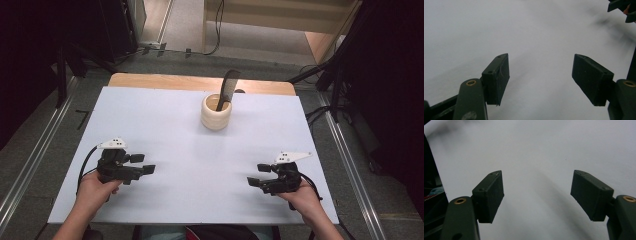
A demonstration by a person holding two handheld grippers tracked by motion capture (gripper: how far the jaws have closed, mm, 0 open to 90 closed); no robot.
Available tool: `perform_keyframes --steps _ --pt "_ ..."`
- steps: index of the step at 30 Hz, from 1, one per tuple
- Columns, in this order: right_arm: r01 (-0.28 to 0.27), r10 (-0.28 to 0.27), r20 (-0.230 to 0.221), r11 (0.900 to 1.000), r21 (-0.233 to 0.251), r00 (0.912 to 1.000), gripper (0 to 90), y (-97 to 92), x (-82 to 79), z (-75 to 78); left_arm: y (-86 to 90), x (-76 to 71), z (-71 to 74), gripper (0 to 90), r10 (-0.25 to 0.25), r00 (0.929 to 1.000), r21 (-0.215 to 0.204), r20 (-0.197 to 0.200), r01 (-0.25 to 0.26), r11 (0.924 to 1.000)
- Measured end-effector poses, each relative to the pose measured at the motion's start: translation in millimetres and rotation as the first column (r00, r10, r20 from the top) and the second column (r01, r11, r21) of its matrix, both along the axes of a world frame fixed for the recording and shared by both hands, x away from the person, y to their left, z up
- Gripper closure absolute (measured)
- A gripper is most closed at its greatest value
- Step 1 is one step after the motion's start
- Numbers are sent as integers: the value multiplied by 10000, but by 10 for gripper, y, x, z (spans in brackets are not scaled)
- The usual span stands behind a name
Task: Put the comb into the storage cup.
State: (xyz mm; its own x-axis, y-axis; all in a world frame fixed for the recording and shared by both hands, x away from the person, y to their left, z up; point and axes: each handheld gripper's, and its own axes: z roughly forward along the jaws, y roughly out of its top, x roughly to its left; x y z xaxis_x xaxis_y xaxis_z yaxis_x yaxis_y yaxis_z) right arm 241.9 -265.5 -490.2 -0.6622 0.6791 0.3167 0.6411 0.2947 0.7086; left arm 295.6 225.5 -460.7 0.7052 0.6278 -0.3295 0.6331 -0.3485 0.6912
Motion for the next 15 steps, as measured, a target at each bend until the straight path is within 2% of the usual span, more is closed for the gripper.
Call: perform_keyframes --steps 15 --pt "-36 36 -4 10000 -20 10000 245 8 0 -1 1 4 -3 312 17 10000 -71 -77 -17 10000"
